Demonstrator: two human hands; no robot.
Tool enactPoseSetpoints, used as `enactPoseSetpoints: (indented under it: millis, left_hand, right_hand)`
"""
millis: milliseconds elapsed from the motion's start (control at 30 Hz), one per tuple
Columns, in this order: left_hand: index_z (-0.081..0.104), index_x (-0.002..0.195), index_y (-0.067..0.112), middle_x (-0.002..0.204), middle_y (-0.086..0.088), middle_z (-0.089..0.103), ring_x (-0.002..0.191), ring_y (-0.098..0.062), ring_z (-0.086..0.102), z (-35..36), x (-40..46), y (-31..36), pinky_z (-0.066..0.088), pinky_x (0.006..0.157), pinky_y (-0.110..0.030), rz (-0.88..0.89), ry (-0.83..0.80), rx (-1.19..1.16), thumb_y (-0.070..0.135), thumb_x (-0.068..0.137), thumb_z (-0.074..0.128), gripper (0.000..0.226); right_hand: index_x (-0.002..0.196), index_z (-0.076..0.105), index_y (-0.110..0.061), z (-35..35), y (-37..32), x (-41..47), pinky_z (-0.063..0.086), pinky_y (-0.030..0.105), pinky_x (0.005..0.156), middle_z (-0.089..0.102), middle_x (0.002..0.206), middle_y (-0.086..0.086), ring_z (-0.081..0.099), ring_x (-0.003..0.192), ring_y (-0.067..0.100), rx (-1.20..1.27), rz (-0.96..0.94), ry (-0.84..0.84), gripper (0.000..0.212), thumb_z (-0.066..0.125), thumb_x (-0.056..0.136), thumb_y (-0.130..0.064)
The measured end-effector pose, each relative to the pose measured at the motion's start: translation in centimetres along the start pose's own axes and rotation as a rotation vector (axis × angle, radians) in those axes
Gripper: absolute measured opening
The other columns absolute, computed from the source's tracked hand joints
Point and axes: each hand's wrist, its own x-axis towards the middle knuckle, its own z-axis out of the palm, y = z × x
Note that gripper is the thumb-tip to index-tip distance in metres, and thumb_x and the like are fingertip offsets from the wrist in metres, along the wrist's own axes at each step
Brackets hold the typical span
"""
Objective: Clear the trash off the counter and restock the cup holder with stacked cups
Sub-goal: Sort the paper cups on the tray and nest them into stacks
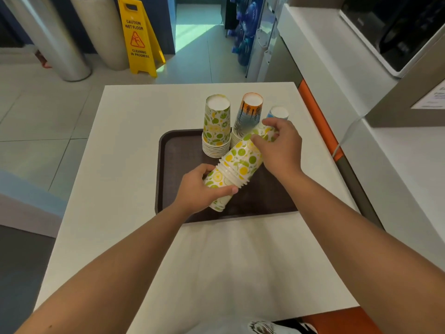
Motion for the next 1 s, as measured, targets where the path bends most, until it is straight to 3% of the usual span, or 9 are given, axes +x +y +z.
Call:
enactPoseSetpoints:
  millis: [133, 200, 267, 333, 400, 467, 567, 733, 1000]
  left_hand:
    - [0.063, 0.115, 0.027, 0.105, 0.012, 0.07, 0.093, -0.006, 0.069, 0.6, -0.4, -0.4, 0.061, 0.082, -0.035, -0.052, -0.03, -0.142, 0.066, 0.05, 0.085, 0.079]
    - [0.064, 0.113, 0.026, 0.103, 0.009, 0.073, 0.091, -0.007, 0.072, 0.7, -0.7, 0.0, 0.061, 0.081, -0.035, -0.07, -0.053, -0.243, 0.056, 0.056, 0.089, 0.069]
    - [0.065, 0.111, 0.022, 0.102, 0.006, 0.075, 0.09, -0.009, 0.074, 0.7, -1.0, 0.7, 0.061, 0.082, -0.035, -0.088, -0.08, -0.359, 0.047, 0.059, 0.091, 0.063]
    - [0.065, 0.113, 0.018, 0.104, 0.003, 0.076, 0.093, -0.012, 0.075, 0.7, -1.1, 1.6, 0.06, 0.084, -0.037, -0.103, -0.093, -0.466, 0.046, 0.057, 0.089, 0.067]
    - [0.065, 0.117, 0.014, 0.107, 0.0, 0.077, 0.097, -0.016, 0.075, 0.6, -1.0, 2.2, 0.06, 0.088, -0.04, -0.122, -0.102, -0.556, 0.044, 0.057, 0.088, 0.071]
    - [0.064, 0.118, 0.012, 0.106, 0.0, 0.077, 0.096, -0.017, 0.075, 0.5, -1.0, 2.7, 0.059, 0.088, -0.039, -0.133, -0.127, -0.576, 0.042, 0.058, 0.087, 0.071]
    - [0.064, 0.117, 0.011, 0.103, 0.0, 0.078, 0.094, -0.016, 0.075, 0.3, -1.2, 3.1, 0.059, 0.084, -0.035, -0.134, -0.168, -0.571, 0.038, 0.059, 0.086, 0.068]
    - [0.066, 0.114, 0.01, 0.102, -0.001, 0.078, 0.094, -0.018, 0.076, 0.0, -1.3, 3.3, 0.059, 0.085, -0.035, -0.147, -0.209, -0.577, 0.037, 0.06, 0.085, 0.064]
    - [0.067, 0.113, 0.009, 0.101, -0.002, 0.079, 0.091, -0.018, 0.076, -0.4, -1.4, 3.3, 0.06, 0.084, -0.035, -0.166, -0.194, -0.569, 0.04, 0.058, 0.085, 0.066]
  right_hand:
    - [0.125, 0.057, -0.016, 0.5, 0.8, -0.2, 0.048, 0.036, 0.101, 0.055, 0.127, 0.0, 0.052, 0.118, 0.016, 0.009, -0.07, 0.006, 0.051, 0.076, 0.078, -0.014]
    - [0.134, 0.047, -0.018, 0.6, 0.9, -0.4, 0.044, 0.03, 0.102, 0.047, 0.134, 0.0, 0.045, 0.123, 0.013, 0.041, -0.054, 0.083, 0.067, 0.08, 0.076, -0.024]
    - [0.142, 0.035, -0.019, 0.6, 0.9, -0.6, 0.038, 0.024, 0.099, 0.04, 0.14, -0.001, 0.038, 0.121, 0.006, 0.125, 0.076, 0.124, 0.087, 0.083, 0.072, -0.038]
    - [0.144, 0.03, -0.019, 0.9, 1.1, -0.7, 0.042, 0.026, 0.1, 0.043, 0.135, -0.006, 0.045, 0.119, 0.005, 0.285, 0.266, 0.02, 0.102, 0.084, 0.063, -0.051]
    - [0.141, 0.038, -0.019, 1.3, 1.5, -1.0, 0.049, 0.032, 0.099, 0.057, 0.131, -0.006, 0.059, 0.117, 0.01, 0.426, 0.413, -0.171, 0.107, 0.084, 0.054, -0.06]
    - [0.131, 0.053, -0.017, 1.5, 1.9, -1.0, 0.053, 0.034, 0.094, 0.068, 0.12, -0.005, 0.067, 0.108, 0.011, 0.527, 0.467, -0.31, 0.088, 0.085, 0.058, -0.054]
    - [0.125, 0.059, -0.018, 1.6, 1.5, -0.6, 0.055, 0.027, 0.085, 0.071, 0.114, -0.006, 0.069, 0.102, 0.01, 0.567, 0.414, -0.405, 0.059, 0.08, 0.074, -0.039]
    - [0.121, 0.06, -0.018, 1.7, 1.0, 0.1, 0.055, 0.026, 0.078, 0.071, 0.112, -0.004, 0.07, 0.098, 0.01, 0.546, 0.404, -0.485, 0.048, 0.076, 0.079, -0.036]
    - [0.116, 0.063, -0.02, 2.3, 0.7, 0.5, 0.056, 0.032, 0.088, 0.072, 0.11, -0.004, 0.07, 0.1, 0.012, 0.529, 0.394, -0.44, 0.046, 0.077, 0.078, -0.04]
